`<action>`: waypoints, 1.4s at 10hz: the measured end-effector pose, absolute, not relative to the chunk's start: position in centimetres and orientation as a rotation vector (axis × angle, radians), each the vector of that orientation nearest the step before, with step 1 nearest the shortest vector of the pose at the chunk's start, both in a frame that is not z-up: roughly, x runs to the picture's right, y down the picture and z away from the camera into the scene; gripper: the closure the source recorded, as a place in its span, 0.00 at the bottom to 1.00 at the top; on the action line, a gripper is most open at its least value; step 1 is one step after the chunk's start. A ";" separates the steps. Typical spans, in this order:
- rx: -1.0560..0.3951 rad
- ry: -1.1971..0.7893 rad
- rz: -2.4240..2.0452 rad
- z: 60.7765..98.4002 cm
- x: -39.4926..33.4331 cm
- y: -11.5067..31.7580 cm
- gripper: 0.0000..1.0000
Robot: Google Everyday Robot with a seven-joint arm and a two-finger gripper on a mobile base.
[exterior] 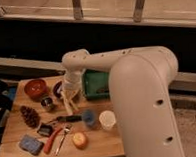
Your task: Place banana in table surface
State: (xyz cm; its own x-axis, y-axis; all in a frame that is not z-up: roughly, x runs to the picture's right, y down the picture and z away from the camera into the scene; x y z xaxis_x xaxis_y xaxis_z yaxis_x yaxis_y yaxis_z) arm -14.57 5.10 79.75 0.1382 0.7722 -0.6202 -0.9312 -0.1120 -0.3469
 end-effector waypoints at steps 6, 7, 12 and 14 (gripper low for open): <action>-0.732 0.146 1.504 77.9 -13.6 2.4 0.99; -0.743 0.159 1.499 78.3 -13.5 2.9 0.99; -0.846 0.294 1.422 80.5 -14.5 8.3 0.99; -0.879 0.375 1.383 81.8 -14.9 10.9 0.90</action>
